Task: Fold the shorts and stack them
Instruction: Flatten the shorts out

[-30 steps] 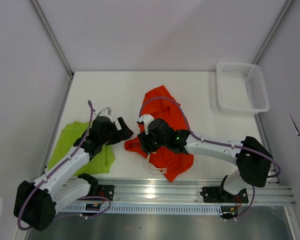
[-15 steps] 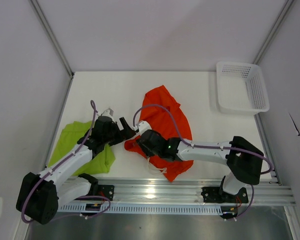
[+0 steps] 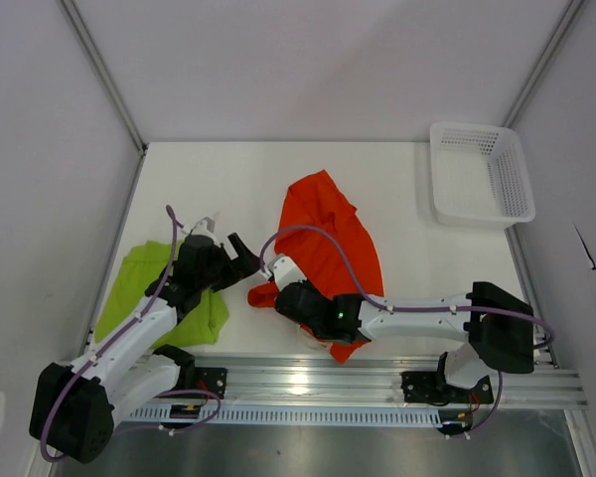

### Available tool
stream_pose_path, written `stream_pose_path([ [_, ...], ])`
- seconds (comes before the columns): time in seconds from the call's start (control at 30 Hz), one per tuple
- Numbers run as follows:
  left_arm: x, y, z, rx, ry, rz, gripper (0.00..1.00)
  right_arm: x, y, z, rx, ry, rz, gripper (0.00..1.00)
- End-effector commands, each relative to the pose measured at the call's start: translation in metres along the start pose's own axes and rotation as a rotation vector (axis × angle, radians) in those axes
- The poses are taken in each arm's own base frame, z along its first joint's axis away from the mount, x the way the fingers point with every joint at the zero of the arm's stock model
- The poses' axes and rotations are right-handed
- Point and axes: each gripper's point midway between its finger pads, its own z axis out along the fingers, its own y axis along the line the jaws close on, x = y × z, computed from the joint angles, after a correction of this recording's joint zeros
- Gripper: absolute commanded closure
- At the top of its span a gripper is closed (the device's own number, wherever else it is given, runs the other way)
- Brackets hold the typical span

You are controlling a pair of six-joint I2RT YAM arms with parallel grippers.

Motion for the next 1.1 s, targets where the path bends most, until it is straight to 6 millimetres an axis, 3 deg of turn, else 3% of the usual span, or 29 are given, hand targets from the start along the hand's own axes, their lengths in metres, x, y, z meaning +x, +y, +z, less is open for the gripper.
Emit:
stream_pose_path([
  [0.0,0.000,-0.001,-0.001,0.024,-0.015,-0.031,0.01,-0.040,0.019,-0.031,-0.095,-0.140,0.027,1.00],
  [0.17,0.008,0.003,0.002,0.031,0.001,-0.046,0.01,-0.025,0.041,-0.030,-0.179,-0.070,0.010,1.00],
  [0.37,0.020,0.011,0.005,0.029,0.027,-0.051,0.01,0.017,0.071,-0.010,-0.258,0.070,-0.012,1.00],
  [0.57,0.023,0.014,0.007,0.029,0.031,-0.049,0.01,0.052,0.096,-0.006,-0.379,0.142,0.004,0.85],
  [0.7,0.016,0.010,0.006,0.022,0.025,-0.036,0.01,0.055,0.104,-0.013,-0.450,0.114,0.067,0.29],
  [0.77,0.008,0.005,0.005,0.024,0.009,-0.020,0.01,0.053,0.107,-0.016,-0.490,0.076,0.096,0.18],
  [0.87,0.001,0.006,0.004,0.003,0.000,-0.006,0.01,0.056,0.104,-0.014,-0.473,0.060,0.098,0.13],
  [0.97,-0.006,0.003,0.002,-0.001,-0.012,0.006,0.01,0.069,0.089,-0.001,-0.355,0.086,0.053,0.15],
  [1.0,-0.007,0.003,0.001,0.000,-0.015,0.006,0.01,0.071,0.082,0.004,-0.304,0.091,0.050,0.31],
  [1.07,-0.010,0.002,-0.001,-0.004,-0.022,0.010,0.01,0.068,0.062,0.011,-0.173,0.071,0.067,0.54],
])
